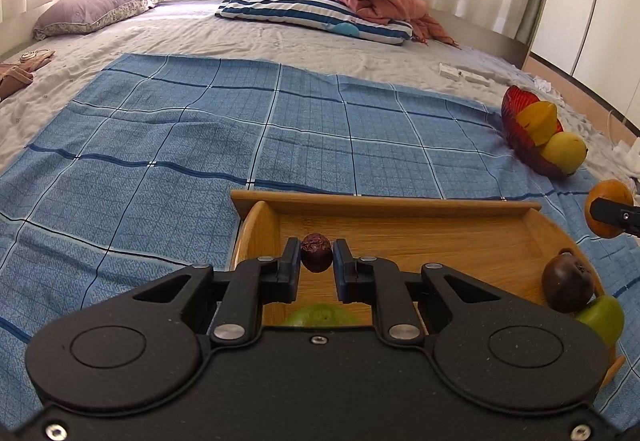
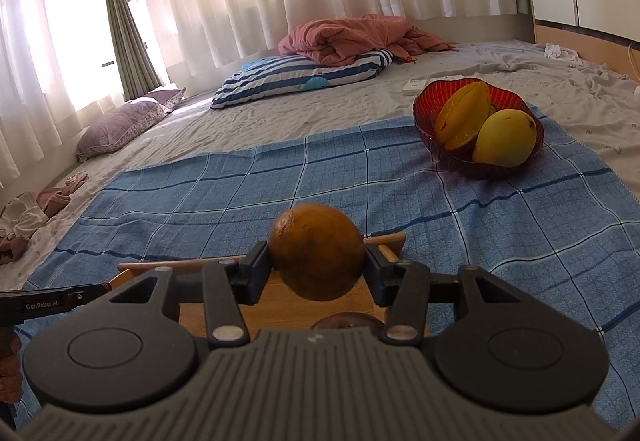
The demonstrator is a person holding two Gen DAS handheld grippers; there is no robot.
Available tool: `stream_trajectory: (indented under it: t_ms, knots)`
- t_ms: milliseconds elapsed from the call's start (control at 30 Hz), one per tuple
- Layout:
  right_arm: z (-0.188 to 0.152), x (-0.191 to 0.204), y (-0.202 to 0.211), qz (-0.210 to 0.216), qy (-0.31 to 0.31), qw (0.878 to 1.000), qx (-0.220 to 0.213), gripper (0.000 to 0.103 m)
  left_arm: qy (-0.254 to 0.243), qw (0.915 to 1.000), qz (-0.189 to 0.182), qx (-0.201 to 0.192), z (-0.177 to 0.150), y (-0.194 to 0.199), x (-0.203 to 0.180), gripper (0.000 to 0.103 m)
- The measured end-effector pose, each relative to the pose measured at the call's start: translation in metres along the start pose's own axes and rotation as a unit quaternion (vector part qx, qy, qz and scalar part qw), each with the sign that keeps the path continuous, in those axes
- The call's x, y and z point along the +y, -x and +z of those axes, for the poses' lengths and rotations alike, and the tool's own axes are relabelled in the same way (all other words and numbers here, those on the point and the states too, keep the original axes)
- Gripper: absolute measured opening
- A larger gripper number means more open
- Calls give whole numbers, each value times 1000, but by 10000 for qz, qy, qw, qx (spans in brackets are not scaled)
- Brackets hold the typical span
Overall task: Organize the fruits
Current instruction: 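Carry the orange with the right gripper while the left gripper carries the date over the tray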
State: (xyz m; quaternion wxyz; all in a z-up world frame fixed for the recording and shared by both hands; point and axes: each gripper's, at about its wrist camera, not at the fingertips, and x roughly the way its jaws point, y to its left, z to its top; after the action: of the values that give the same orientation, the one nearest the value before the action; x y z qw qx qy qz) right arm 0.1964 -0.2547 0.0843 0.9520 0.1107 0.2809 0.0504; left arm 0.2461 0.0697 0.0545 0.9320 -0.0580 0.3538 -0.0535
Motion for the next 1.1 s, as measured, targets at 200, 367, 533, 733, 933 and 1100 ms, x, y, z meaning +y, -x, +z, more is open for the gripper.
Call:
stream_trajectory:
  t_ms: [200, 367, 533, 733, 933, 1100]
  knots:
    - [1, 0, -29, -151, 41, 9991, 406, 53, 42, 9996, 43, 274, 0, -16, 0, 16]
    - [0, 4, -49, -296, 99, 9977, 599, 53, 71, 9990, 67, 433, -1, -24, 2, 16]
    - [-2, 7, -64, -500, 196, 9953, 809, 53, 64, 9986, 150, 498, -1, -29, 2, 16]
    - [-5, 7, -78, -642, 282, 9918, 1072, 53, 119, 9976, 216, 654, 2, -38, 3, 16]
    - [-7, 9, -87, -733, 359, 9888, 1251, 53, 91, 9971, 296, 702, 2, -44, 2, 16]
    - [-7, 12, -90, -756, 408, 9873, 1336, 53, 126, 9970, 284, 714, 2, -46, 3, 16]
